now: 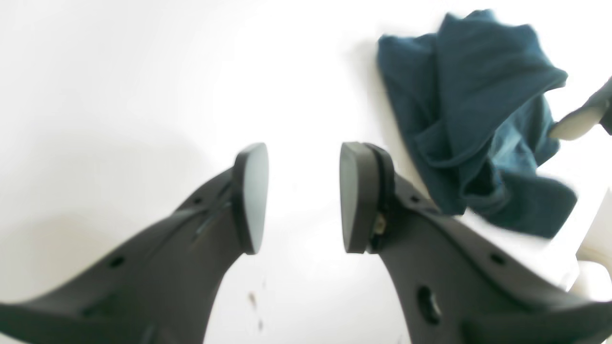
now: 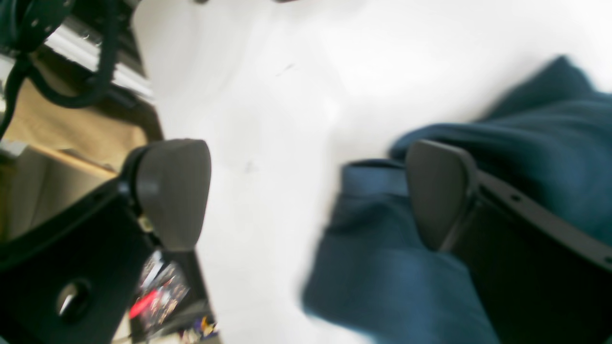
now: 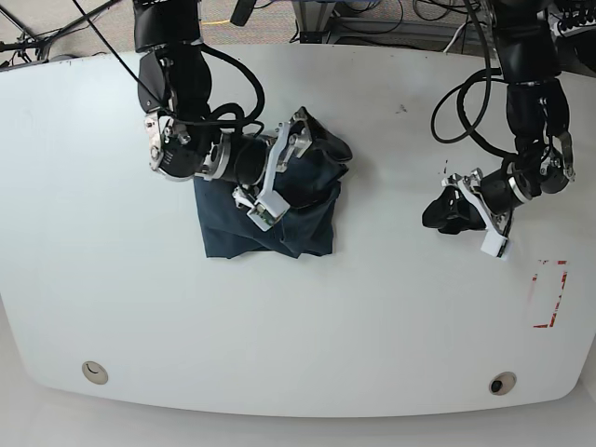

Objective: Fold the T-shirt properly

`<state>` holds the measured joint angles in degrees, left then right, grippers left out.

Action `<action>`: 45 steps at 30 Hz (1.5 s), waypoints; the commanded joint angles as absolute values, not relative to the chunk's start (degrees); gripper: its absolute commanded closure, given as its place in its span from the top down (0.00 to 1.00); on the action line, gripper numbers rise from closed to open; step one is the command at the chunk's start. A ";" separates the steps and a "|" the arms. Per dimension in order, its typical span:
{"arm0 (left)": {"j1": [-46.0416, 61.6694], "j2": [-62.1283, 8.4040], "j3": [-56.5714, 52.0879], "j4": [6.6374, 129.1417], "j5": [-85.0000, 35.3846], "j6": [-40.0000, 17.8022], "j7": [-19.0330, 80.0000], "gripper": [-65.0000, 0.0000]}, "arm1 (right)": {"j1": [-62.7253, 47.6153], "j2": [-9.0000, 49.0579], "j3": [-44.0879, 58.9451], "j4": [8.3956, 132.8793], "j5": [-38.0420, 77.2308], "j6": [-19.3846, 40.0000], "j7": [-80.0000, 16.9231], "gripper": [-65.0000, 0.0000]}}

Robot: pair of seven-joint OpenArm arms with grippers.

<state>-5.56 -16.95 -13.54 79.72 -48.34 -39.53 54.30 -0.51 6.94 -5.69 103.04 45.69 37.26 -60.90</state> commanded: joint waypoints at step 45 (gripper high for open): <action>-6.02 -17.45 -3.91 89.45 -42.33 -38.99 53.05 0.35 | 8.92 14.37 -0.48 93.76 46.55 37.23 -57.54 0.67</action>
<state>-4.86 -16.99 -5.61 85.86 -43.11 -39.48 54.39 8.51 13.28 -2.07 91.50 45.19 36.67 -58.96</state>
